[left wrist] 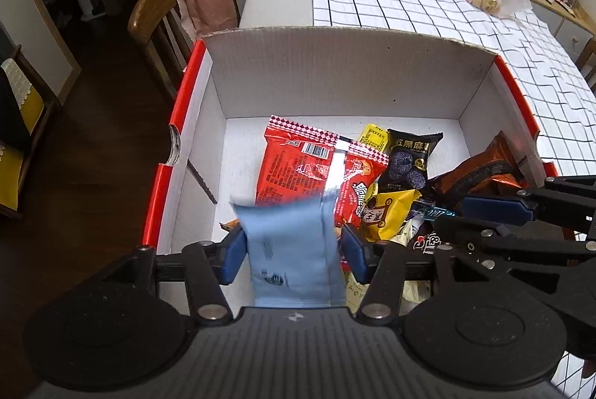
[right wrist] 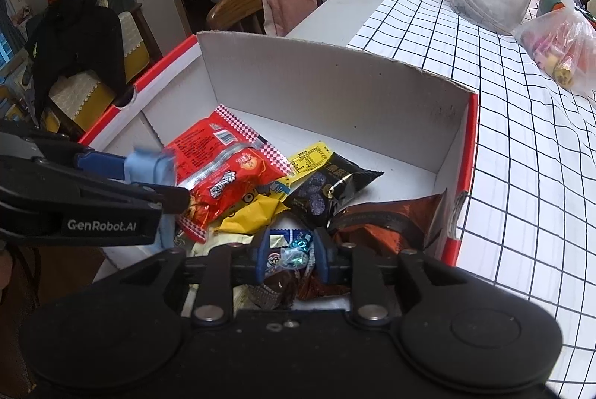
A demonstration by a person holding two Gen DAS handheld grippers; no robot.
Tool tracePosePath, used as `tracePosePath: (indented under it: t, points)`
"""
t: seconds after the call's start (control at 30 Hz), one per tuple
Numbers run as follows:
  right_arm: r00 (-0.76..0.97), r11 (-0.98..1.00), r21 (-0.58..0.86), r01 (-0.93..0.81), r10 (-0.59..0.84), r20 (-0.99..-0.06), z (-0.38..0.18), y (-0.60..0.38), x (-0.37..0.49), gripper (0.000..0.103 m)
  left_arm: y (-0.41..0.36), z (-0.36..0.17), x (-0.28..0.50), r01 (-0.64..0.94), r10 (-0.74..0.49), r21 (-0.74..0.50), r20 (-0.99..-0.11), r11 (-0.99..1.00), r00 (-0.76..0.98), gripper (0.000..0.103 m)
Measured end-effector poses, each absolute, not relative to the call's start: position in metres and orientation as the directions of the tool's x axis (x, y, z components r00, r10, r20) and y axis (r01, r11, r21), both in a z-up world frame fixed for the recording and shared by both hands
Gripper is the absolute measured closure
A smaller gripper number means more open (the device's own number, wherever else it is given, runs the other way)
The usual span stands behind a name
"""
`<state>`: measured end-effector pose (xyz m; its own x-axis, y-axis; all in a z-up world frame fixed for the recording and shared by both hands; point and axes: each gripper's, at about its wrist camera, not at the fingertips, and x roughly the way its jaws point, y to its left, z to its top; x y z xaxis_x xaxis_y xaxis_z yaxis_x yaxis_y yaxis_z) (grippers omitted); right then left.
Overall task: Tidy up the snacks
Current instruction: 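Carry the biscuit packet and blue candy into the box and release both, then withdraw both open grippers up from the box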
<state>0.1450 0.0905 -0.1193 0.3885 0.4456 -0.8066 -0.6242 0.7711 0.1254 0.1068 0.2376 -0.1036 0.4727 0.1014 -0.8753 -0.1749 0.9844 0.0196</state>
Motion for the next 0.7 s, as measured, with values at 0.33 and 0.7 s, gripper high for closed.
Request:
tracePosePath:
  t: [0.33,0.7]
  points:
    - [0.400,0.776,0.178,-0.606,0.490,-0.774,-0.098,0.076,0.134,0.060,0.235,-0.086,0.089,-0.179,0.088,-0.011,-0.841,0.984,0.534,0.041]
    - [0.470,0.771,0.188,-0.609,0.541,-0.697,-0.062,0.057,0.113,0.027,0.225,-0.056,0.063,-0.152,0.064,-0.041,-0.780,0.987,0.622,0.037]
